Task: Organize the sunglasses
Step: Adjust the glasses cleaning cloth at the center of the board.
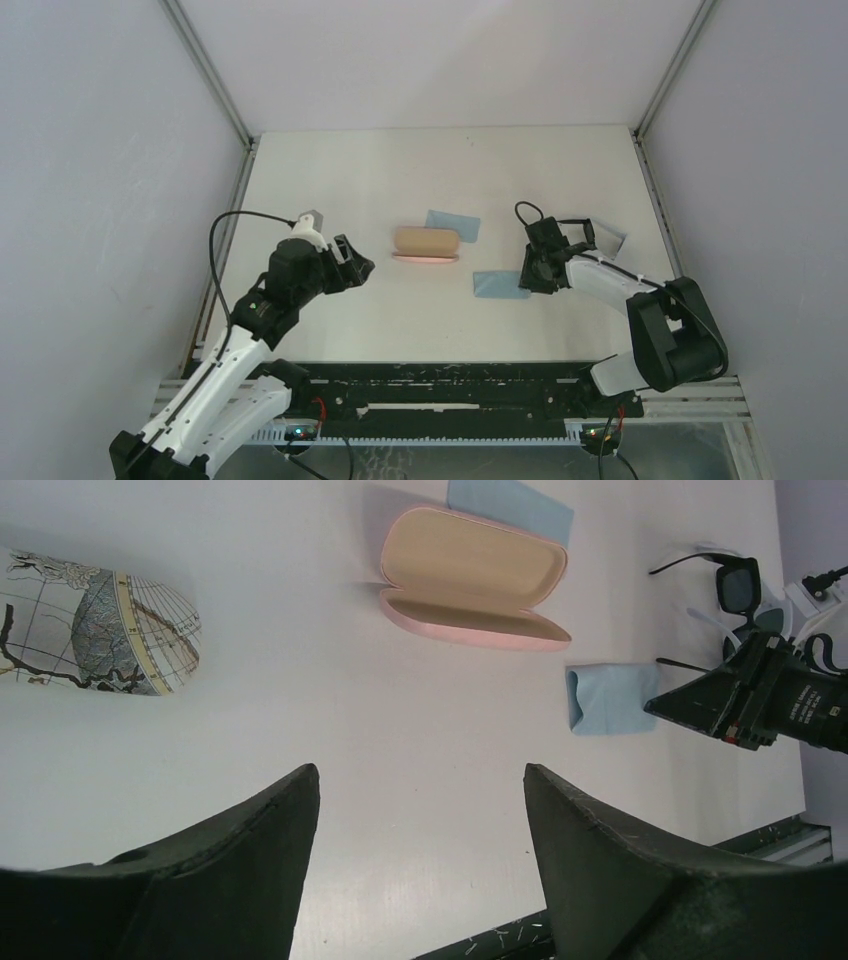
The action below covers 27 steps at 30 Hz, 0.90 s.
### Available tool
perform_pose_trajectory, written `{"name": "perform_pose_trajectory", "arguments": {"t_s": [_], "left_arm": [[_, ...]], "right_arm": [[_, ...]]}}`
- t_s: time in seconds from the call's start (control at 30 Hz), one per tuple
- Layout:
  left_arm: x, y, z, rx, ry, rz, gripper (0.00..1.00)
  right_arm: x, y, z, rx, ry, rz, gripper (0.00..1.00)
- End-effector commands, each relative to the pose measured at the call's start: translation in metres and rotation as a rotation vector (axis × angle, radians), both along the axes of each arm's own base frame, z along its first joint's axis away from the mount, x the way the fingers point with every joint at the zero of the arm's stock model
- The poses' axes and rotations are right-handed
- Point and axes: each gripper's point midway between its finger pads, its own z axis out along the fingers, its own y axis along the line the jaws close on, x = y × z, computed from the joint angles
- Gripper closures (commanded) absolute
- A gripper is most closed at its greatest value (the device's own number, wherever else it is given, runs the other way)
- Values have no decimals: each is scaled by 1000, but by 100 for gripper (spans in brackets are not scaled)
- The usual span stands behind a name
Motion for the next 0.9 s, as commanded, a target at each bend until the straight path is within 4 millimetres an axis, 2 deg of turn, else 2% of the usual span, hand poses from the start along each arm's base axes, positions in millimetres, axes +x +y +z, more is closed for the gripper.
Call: {"name": "perform_pose_trajectory", "arguments": {"t_s": [0.0,0.17,0.23,0.37,0.47,0.57,0.73,0.87], "left_arm": [[0,-10,-1,-23,-15,-33,23],[-3,-17,-6,-16,-8,-62,28],[-8,-27,-9,-15,-3,-94,30],[-11,-36,-12,-17,-3,-119,32],[-13,-43,-12,-22,-12,-139,34],[-14,-48,-7,-23,-34,-163,37],[-20,-52,3,-25,-80,-197,37],[-25,-49,14,-42,-116,-199,37]], "right_arm": [[2,1,-7,5,4,14,73],[6,-4,-6,-24,-14,14,91],[8,-1,-3,-18,-30,27,98],[12,15,16,-8,-114,101,100],[11,37,39,18,-192,174,100],[4,67,64,89,-267,272,100],[-16,112,105,216,-353,414,100],[-35,137,129,305,-370,497,100]]}}
